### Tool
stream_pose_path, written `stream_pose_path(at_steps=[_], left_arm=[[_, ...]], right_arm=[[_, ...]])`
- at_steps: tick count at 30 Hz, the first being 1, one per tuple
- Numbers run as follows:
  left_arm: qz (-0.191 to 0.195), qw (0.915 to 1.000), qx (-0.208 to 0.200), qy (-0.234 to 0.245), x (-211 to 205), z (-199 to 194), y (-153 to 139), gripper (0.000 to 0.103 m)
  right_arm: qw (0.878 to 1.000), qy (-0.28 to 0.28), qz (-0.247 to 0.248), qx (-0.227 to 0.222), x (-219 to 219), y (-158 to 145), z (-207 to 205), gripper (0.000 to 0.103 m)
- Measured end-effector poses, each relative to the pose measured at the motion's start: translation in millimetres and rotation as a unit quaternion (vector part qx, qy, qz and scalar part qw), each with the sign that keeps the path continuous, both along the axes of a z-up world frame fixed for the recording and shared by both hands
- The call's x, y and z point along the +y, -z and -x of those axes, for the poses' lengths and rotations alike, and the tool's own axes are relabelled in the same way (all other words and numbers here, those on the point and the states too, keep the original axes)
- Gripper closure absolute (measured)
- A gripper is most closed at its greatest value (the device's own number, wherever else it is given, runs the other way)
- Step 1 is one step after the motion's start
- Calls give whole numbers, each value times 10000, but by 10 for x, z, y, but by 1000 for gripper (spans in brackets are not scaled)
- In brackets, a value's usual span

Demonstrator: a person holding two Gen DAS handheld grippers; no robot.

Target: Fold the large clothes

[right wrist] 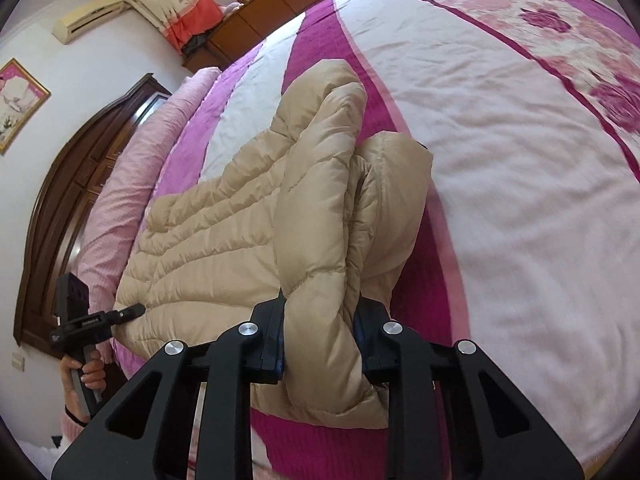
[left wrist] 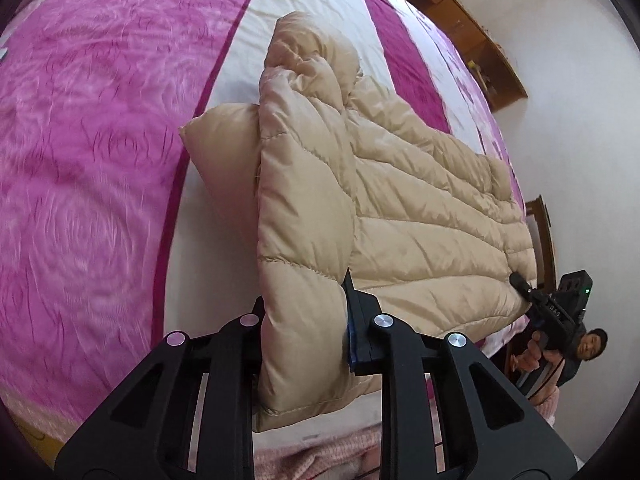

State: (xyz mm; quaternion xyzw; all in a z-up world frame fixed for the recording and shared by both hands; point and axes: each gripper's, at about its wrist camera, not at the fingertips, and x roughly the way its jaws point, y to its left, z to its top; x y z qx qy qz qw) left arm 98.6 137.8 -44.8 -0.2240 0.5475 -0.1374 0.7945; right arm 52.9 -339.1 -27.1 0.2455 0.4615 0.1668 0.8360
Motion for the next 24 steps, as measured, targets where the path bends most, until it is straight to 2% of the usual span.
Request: stream_pose_path(at_steps=[3,5,7,10,13,14,16,21,24], left_arm=[[-263,9996,-21,82,-75,96,27,78],[-487,9988,-30,99,-123,98,76,71],[-697,9975,-7,67,-161,65,125,58],[-1131,9934,-128,103,-238,41,88,48],[-1637,9860,-291,150,-262,116,-47,41],[-1815,9827,-342,136,-260,122,-105,40],[-2066,9777,-379,84,-180,249,-230,39],[-2106,9750,-671,206,-196,500,-517,39],[-1963,9757,-891,403,-375,556,-648,39]], right_arm=[[9999,15,45,100,-24,49,137,77],[9999,52,85,135,-21,99,161,77],[9996,148,150,202,-9,178,141,75],[9992,251,214,215,3,214,148,67],[9987,388,259,206,-54,176,227,50],[9986,442,262,138,-98,137,272,44],[9983,542,223,78,-174,99,359,40],[9947,850,-450,374,-364,251,444,37],[9929,876,-614,518,-353,367,423,35]])
